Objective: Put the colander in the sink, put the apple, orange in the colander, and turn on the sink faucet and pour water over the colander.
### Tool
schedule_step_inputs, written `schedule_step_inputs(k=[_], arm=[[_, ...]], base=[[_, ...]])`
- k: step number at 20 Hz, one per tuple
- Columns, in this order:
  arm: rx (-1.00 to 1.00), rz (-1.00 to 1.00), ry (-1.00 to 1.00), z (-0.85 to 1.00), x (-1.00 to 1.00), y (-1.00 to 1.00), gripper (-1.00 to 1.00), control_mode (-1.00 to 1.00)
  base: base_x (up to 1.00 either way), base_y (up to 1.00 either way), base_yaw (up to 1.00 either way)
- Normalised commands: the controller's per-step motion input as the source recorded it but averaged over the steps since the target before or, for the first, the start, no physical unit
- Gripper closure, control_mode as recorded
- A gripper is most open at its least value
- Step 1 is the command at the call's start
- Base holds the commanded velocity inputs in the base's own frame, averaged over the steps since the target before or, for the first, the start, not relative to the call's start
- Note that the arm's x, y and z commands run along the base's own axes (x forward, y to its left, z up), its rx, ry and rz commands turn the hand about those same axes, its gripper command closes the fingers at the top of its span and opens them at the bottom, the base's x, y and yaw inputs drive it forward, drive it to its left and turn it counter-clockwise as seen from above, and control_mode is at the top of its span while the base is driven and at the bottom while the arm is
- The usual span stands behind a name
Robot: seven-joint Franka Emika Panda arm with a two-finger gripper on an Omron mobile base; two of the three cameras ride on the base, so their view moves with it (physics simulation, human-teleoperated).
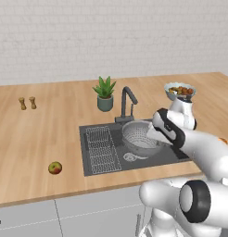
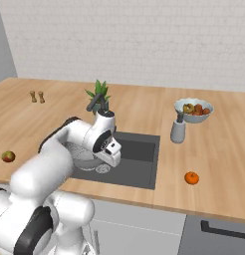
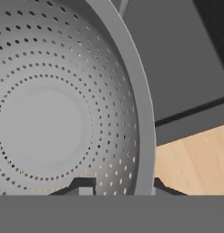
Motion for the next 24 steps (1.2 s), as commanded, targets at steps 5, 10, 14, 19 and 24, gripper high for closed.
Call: schedule_step_inputs(k=[5,10,14,19,24], arm=[[-0.01,0.00,0.01,-0.39,0.37,-0.16,1.00,-1.00],[-0.03,0.00,0.00,-0.48,0.43,0.00,1.00,-1.00],[0.00,0.05,0.00,-0.48,0.53,0.00,1.00,-1.00],[0.00,0.06,0.02,-0.43,0.55,0.00,1.00,-1.00],[0.00,0.07,0.09,-0.35,0.49,0.00,1.00,-1.00]], base=[[0.00,0.00,0.00],[0.00,0.00,0.00],[0.00,0.00,0.00],[0.00,0.00,0.00],[0.00,0.00,0.00]])
